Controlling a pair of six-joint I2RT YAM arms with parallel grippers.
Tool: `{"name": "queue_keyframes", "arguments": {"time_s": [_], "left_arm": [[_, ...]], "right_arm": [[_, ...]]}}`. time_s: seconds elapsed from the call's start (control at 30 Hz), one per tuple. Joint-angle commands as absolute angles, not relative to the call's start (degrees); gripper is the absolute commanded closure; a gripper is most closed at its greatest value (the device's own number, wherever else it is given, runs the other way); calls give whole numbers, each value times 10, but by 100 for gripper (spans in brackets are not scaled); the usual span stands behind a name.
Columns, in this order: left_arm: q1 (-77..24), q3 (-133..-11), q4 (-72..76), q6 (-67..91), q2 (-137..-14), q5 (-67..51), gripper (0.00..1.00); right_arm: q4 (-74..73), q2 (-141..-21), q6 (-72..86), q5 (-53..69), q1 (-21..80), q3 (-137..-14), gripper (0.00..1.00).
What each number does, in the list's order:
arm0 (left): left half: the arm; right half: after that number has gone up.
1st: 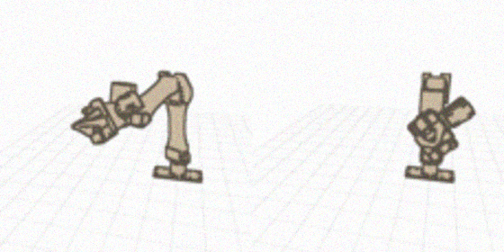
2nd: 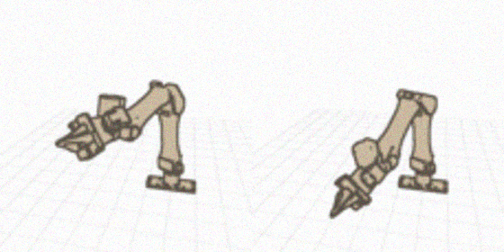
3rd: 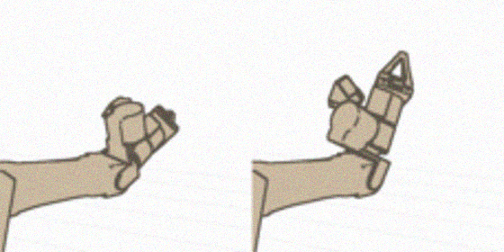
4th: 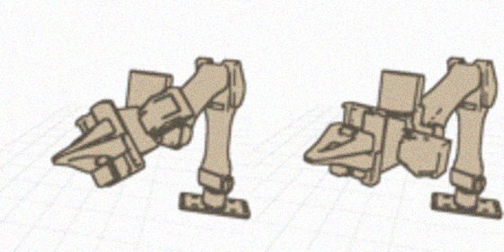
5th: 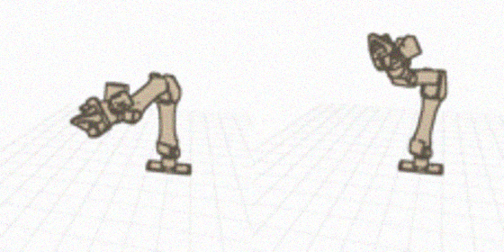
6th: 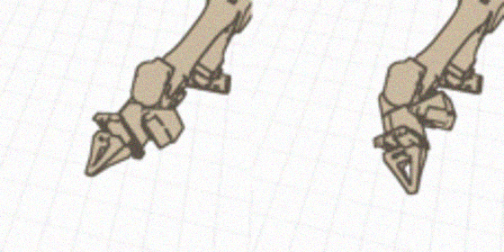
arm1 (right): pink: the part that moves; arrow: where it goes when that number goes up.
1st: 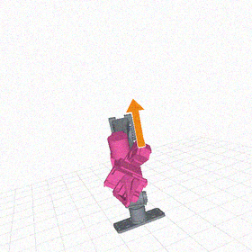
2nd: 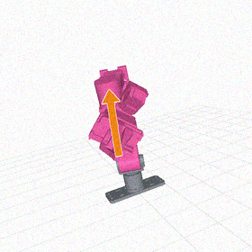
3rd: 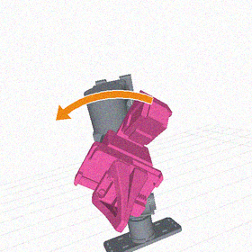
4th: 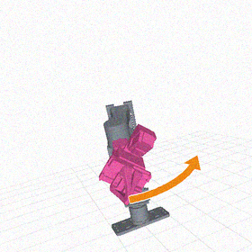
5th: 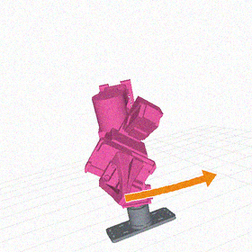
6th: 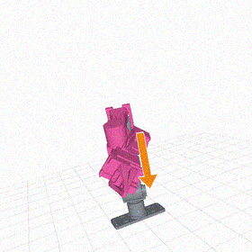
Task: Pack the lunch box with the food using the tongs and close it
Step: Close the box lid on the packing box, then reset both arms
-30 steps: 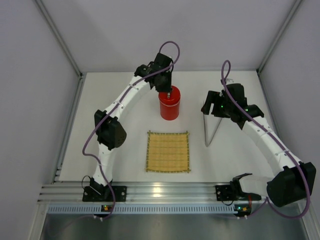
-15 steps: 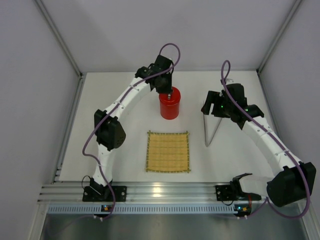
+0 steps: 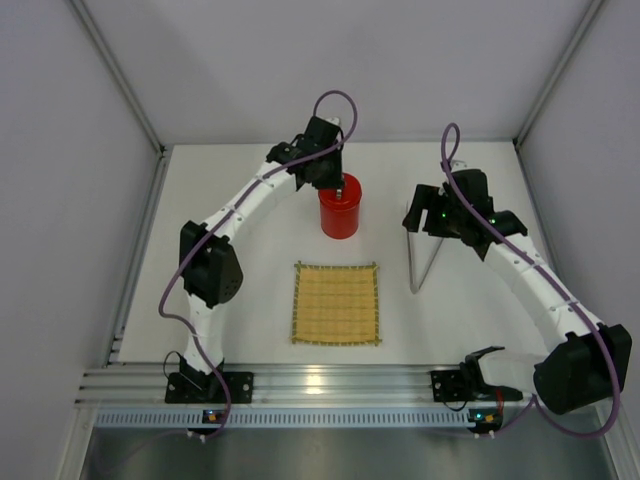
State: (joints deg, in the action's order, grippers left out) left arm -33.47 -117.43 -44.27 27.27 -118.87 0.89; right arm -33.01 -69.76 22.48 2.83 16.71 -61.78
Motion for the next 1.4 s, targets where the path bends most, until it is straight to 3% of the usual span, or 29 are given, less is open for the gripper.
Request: {"name": "queue_keyframes", "arguments": {"time_s": [0.0,0.13,0.17,0.4,0.97,1.13,1.17,1.23,1.37], "left_arm": [[-337,-1123,-468,274,-1204,22,93],[-337,-1114,-463,276,-1197,23,82],[-337,-1115,-462,275,-1196,23,74],[-337,-1128,-462,272,-1175,33,43],[-341,-1123,-428,261,-1093,97,27],[-342,-1098,-410,248,-1023,145,16],[-341,-1067,-401,245,-1008,152,15],[-341,-1018,-358,239,-950,166,2],[-342,-875,-308,228,-860,160,1]], "right_arm": [[-333,-680,216,23,153,-620,25],[-335,-680,215,24,152,-622,25],[-335,-680,214,25,153,-622,25],[-338,-679,214,24,153,-629,25],[-344,-672,213,20,152,-639,25],[-345,-659,214,19,152,-644,24],[-345,-657,214,20,153,-645,24],[-347,-640,212,19,152,-644,23],[-353,-605,207,16,152,-632,15]]}}
